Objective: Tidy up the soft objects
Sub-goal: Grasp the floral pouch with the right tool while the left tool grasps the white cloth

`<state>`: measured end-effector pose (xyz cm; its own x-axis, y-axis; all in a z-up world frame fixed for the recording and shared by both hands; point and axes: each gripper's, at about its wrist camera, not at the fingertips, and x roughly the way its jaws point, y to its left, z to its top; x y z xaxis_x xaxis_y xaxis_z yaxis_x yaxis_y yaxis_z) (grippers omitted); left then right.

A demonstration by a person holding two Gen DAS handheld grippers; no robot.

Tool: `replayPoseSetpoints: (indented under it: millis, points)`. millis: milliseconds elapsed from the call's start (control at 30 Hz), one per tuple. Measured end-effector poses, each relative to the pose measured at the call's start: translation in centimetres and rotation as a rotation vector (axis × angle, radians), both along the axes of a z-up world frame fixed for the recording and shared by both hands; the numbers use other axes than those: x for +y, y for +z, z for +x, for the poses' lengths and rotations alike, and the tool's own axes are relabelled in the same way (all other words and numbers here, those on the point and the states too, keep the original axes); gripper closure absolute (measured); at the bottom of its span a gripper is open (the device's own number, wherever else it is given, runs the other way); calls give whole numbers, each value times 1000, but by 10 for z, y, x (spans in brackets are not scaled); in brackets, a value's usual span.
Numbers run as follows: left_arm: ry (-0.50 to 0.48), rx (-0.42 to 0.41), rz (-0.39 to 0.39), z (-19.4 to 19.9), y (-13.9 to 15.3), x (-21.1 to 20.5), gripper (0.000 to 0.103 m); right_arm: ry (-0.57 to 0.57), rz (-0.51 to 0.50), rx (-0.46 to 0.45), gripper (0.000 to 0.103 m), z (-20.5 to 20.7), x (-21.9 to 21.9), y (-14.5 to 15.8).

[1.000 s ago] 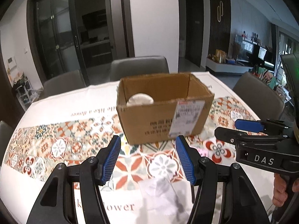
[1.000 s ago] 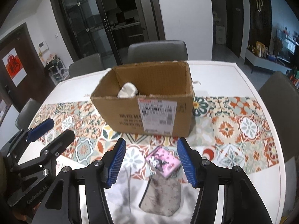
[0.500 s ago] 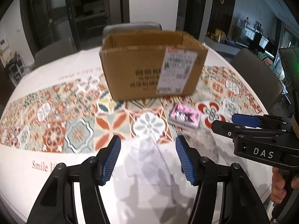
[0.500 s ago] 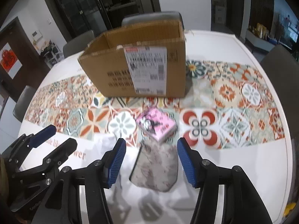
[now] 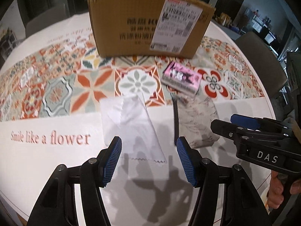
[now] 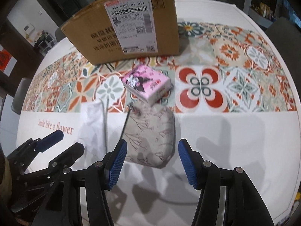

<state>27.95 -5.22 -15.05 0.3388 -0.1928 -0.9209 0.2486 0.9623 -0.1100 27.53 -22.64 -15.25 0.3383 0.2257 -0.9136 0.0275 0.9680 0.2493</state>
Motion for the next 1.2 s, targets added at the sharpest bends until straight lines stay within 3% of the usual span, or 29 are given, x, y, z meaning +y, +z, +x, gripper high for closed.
replayPoseSetpoints:
  millis: [167,600,867,1200]
  points:
    - [21,46,-10,0,-19,0,43,8,-2,36,45,1,0,-15]
    - [41,77,32,6,-42,-7,43,-1,45,107,45,8,-6,-43]
    - [50,81,46,8,-47,-5,45,30,14,86,45,9,-1,-43]
    - [30,49,83,5,-47,-3,69,54,-5,78,73,9,5,-43]
